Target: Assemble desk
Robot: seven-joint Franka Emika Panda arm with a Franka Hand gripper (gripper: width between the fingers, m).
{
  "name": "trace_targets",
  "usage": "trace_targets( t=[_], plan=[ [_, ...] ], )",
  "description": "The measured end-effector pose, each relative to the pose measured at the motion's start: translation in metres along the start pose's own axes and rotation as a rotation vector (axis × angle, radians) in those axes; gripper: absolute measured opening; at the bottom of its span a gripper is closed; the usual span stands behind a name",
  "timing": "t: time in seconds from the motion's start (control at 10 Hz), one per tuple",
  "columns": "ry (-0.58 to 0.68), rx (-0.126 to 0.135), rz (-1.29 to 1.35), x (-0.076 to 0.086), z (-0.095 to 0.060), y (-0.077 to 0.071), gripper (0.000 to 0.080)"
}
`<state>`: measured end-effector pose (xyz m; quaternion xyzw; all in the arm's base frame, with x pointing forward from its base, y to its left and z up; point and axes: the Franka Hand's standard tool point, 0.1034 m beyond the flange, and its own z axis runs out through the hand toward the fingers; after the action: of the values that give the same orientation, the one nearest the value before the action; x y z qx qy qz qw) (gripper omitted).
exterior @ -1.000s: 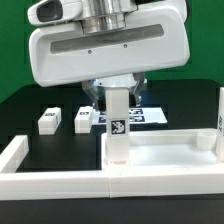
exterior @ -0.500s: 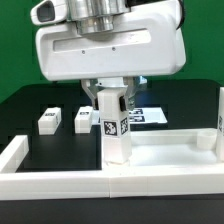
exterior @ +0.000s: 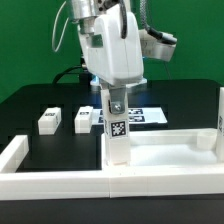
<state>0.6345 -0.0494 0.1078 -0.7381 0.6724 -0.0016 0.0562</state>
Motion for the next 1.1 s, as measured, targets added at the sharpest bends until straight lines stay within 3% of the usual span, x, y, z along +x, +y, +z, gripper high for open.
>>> trace_targets(
  t=[0.1,0.2,0.3,0.4,0.5,1.0,1.1],
  plan=[
    [0.000,0.000,-0.018,0.0003,0.0001,0.0000,0.0292],
    [-0.001,-0.003,-0.081,0.0000,0.0005,0.0006,0.0426],
    [-0.025,-0.035,-0.285,-0.0016,0.0003,0.0047,0.0426],
    [-0.043,-0.042,-0.483,-0.0008,-0.0014,0.0031,0.0580],
    [-0.063,-0.047,-0.665,-0.0017,-0.0006,0.0030,0.0628],
    [-0.067,-0.051,-1.098,-0.0029,0.0026,0.0057,0.0649],
    [-0.039,-0.056,-1.371,-0.0014,0.0016,0.0017,0.0649]
  ],
)
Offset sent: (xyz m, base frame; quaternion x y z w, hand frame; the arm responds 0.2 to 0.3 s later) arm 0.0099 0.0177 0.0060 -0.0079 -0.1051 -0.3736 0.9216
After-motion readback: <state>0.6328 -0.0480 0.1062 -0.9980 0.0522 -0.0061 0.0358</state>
